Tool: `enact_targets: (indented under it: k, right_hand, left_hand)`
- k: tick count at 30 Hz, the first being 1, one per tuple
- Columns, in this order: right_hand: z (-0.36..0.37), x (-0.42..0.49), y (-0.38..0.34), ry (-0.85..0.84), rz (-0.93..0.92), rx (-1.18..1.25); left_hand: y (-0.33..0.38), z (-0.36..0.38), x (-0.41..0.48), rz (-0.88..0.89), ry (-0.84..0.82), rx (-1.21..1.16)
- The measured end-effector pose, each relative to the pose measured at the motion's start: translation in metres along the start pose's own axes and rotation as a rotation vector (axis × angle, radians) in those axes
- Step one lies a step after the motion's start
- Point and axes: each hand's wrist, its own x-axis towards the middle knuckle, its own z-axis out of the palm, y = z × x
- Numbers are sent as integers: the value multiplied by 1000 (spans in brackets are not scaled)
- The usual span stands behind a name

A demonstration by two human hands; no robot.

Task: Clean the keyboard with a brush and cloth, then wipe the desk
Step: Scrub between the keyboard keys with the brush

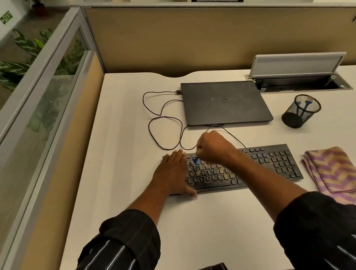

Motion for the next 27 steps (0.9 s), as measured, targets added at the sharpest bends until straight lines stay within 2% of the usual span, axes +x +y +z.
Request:
enact_targets:
  k: [2,8,13,21,27]
  right_hand:
    - [1,1,-1,26,-31,7]
    - [5,-4,-1,-57,-62,-55]
    - [4,1,-3,63,-97,-17]
    - [6,-2,-6,-60,-116,-70]
    - [2,0,-12,7,-166,-70]
  left_hand:
    - [0,-1,0,2,5,3]
    - [-2,1,-1,-9,7,2]
    - [-5,-1,-4,-1,39,24]
    - [-11,-1,-7,-37,3,31]
    - [-12,0,-9,-35,13,29]
